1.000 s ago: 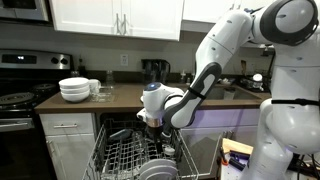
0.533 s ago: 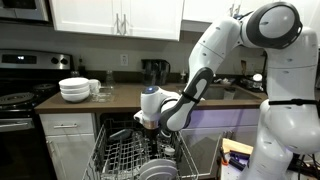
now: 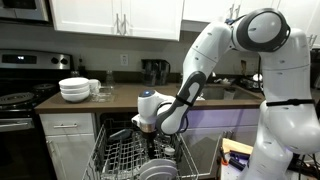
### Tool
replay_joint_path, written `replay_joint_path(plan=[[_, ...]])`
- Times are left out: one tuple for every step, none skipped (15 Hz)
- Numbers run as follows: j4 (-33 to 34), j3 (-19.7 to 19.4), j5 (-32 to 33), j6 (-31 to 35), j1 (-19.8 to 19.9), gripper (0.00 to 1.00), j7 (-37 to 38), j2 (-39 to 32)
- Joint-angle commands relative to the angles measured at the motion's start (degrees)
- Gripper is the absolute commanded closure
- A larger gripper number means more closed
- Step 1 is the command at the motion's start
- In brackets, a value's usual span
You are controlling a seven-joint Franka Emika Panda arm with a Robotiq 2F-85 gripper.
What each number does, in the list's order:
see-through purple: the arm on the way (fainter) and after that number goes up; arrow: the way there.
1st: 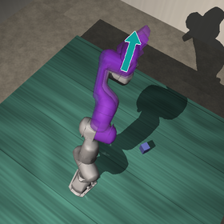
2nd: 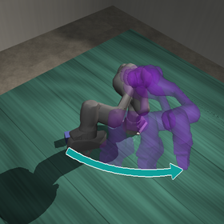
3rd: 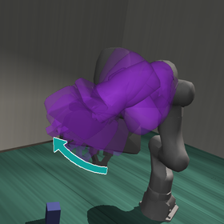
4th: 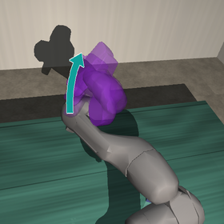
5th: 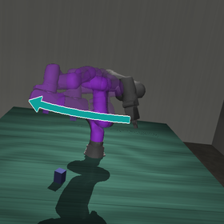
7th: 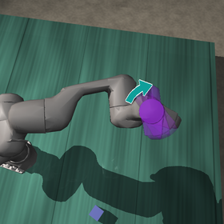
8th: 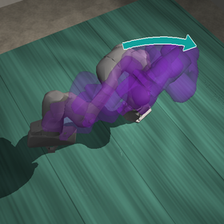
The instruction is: Take a plate from the dishwasher and stack it on the counter
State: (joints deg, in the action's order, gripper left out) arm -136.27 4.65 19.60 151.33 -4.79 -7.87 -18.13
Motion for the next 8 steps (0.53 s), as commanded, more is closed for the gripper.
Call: replay_joint_path(plan=[[1.8,1.2,-4.1,1.3,0.7,0.0,-3.1,-2.8],[2.1,1.4,-5.0,1.2,0.9,0.0,-3.7,-3.2],[2.5,1.7,-5.8,1.0,1.0,0.0,-4.2,-3.7],[2.8,1.8,-6.5,1.0,1.0,0.0,-4.5,-4.2],[3.1,2.2,-7.4,0.7,1.2,0.0,-5.1,-4.8],[3.4,2.3,-7.7,0.8,1.2,0.0,-5.3,-5.3],[3.7,2.4,-8.2,0.6,1.3,0.0,-5.7,-5.8],[4.0,2.4,-8.2,0.5,1.2,0.09,-5.9,-6.2]])
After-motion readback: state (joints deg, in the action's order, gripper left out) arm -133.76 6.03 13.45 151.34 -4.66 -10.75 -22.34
